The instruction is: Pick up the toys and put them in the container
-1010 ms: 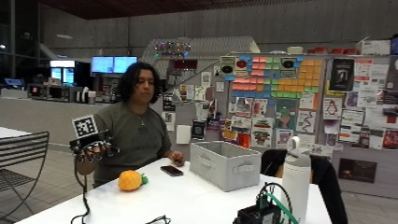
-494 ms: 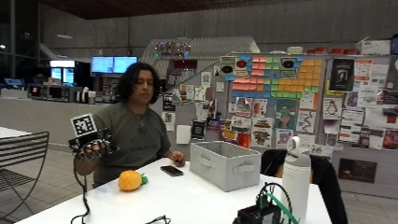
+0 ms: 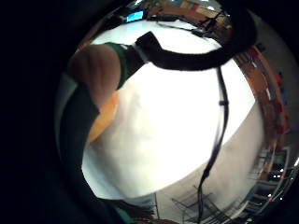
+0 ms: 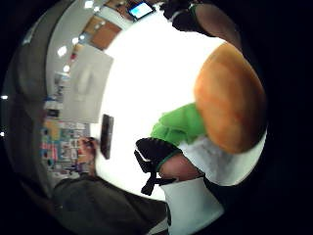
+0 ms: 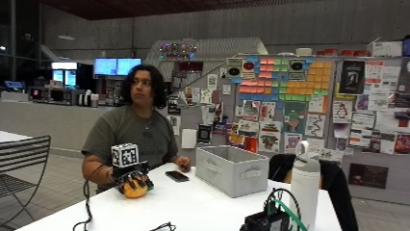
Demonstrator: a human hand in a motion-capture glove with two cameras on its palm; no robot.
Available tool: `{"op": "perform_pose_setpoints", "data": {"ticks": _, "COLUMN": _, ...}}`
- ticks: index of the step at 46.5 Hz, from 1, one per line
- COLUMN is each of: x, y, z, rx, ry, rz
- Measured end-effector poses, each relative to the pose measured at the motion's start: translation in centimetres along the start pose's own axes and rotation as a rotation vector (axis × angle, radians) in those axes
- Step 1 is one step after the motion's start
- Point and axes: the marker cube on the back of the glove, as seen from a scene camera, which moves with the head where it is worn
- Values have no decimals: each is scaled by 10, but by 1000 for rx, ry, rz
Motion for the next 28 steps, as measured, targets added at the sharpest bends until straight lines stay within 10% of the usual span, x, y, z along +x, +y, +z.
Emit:
{"op": "perform_pose_setpoints", "data": {"ticks": 16, "x": 3, "y": -2, "z": 5, "rx": 184, "ry": -89, "rz": 141}}
{"op": "perform_pose_setpoints", "data": {"ticks": 28, "x": -55, "y": 10, "z": -54, "rx": 461, "ry": -220, "rz": -202}}
